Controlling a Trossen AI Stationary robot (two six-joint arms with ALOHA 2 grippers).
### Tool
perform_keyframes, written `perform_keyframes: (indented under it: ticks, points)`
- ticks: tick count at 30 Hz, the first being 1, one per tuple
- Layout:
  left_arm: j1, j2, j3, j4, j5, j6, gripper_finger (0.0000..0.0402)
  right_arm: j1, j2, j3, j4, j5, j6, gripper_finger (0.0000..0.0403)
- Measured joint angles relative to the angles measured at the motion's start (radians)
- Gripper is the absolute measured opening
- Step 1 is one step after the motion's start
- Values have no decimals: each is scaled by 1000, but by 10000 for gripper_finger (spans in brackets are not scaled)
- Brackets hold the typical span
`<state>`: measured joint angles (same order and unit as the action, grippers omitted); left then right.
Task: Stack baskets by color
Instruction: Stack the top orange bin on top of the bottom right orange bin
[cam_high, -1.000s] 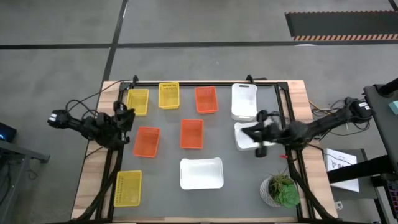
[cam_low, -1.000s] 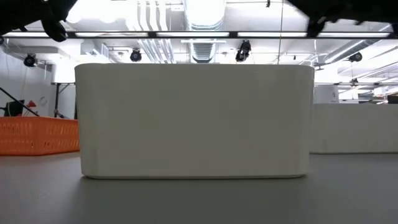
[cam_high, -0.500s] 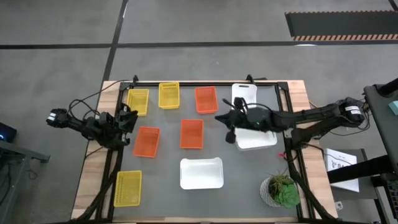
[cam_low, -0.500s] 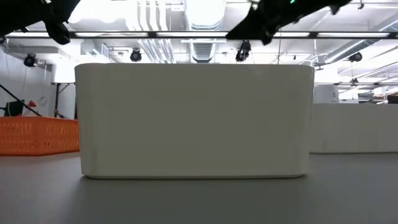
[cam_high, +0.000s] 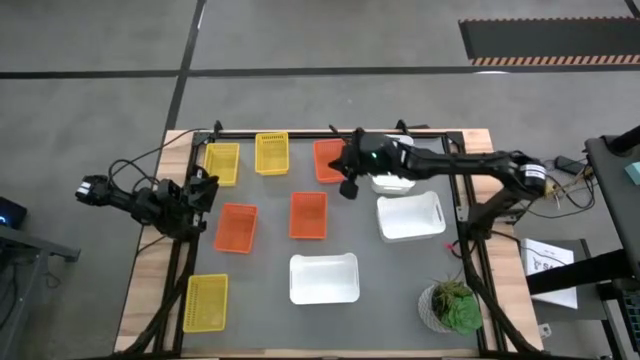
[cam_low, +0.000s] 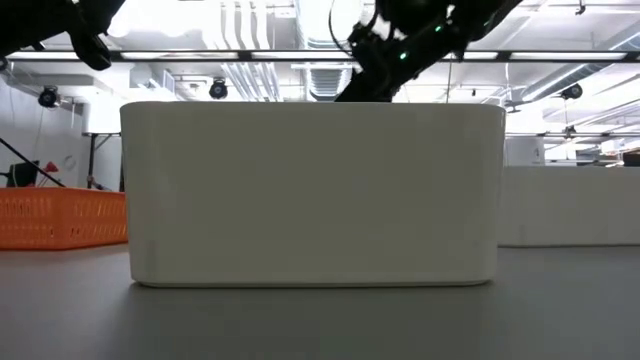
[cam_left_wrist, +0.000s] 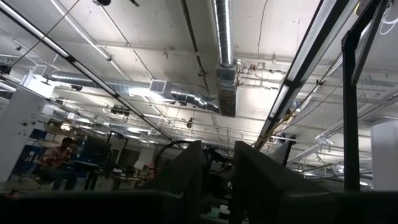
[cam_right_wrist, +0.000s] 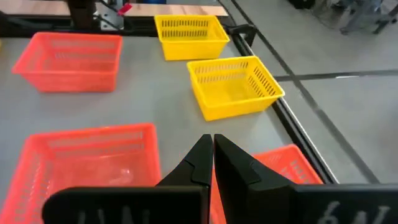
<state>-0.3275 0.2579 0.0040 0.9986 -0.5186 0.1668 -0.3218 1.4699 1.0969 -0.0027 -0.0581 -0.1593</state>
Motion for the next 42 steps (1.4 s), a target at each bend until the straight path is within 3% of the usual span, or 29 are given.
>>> perform_keyframes:
  ticks: [5, 9, 18, 22, 36, 42]
  points:
    - [0, 0, 0, 15, 0, 26, 79, -80, 108, 85, -42, -154, 39, 14]
    - [0, -2, 0, 18, -1, 32, 79, -112, 175, 157, -136, -160, -13, 47]
    - [0, -6, 0, 22, -5, 33, 79, -129, 303, 256, -343, -160, -212, 166]
    - [0, -6, 0, 22, -5, 33, 79, -129, 326, 271, -426, -163, -285, 191]
    - [0, -6, 0, 41, -6, 61, 79, -129, 391, 269, -460, -184, -287, 168]
    - [0, -6, 0, 42, -6, 83, 79, -130, 419, 269, -450, -177, -307, 126]
